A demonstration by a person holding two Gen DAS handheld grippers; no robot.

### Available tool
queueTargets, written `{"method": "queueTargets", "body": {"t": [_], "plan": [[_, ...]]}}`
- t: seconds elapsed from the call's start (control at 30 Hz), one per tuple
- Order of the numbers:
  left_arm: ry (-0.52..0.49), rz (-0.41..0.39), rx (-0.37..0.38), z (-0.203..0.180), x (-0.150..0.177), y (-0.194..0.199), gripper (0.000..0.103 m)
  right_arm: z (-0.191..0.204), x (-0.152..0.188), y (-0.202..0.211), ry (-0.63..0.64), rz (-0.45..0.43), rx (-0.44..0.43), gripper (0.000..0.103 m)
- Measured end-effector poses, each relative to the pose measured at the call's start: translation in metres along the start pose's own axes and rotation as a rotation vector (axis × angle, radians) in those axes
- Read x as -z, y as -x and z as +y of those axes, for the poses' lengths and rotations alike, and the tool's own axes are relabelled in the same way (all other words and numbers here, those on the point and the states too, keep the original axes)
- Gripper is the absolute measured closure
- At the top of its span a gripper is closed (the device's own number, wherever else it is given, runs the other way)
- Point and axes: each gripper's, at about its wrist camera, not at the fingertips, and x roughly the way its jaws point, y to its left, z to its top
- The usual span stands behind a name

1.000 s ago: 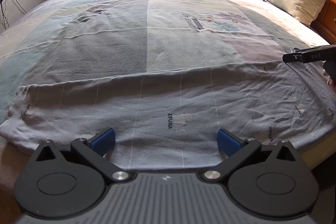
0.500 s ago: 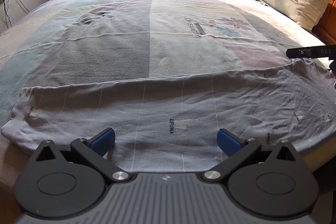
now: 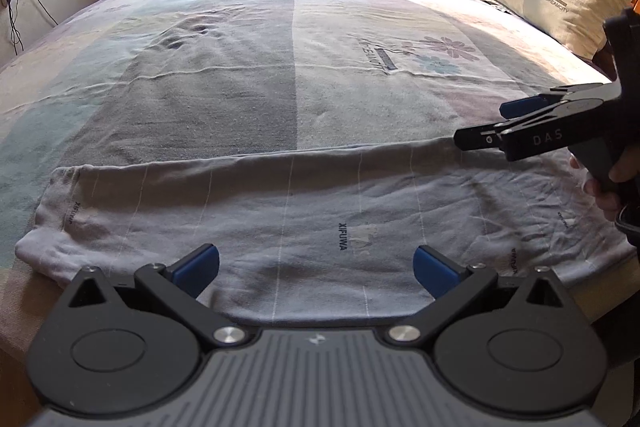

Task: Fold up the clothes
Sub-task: 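Withdraw both open grippers above the flattened sweatpants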

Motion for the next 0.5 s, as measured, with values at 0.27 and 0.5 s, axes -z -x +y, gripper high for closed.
{"method": "queueTargets", "body": {"t": [0.27,0.5], "plan": [[-0.073,-0.035,0.085,-0.014,-0.021,0.000,0.000,-0.027,0.057,0.079,-0.038,0.072,0.112,0.000],[-0.205,-0.007,0.210,-0.059,-0.046,-0.035,0.000,-0.049,0.123,0.100,-0.187,0.076,0.191,0.000]]}}
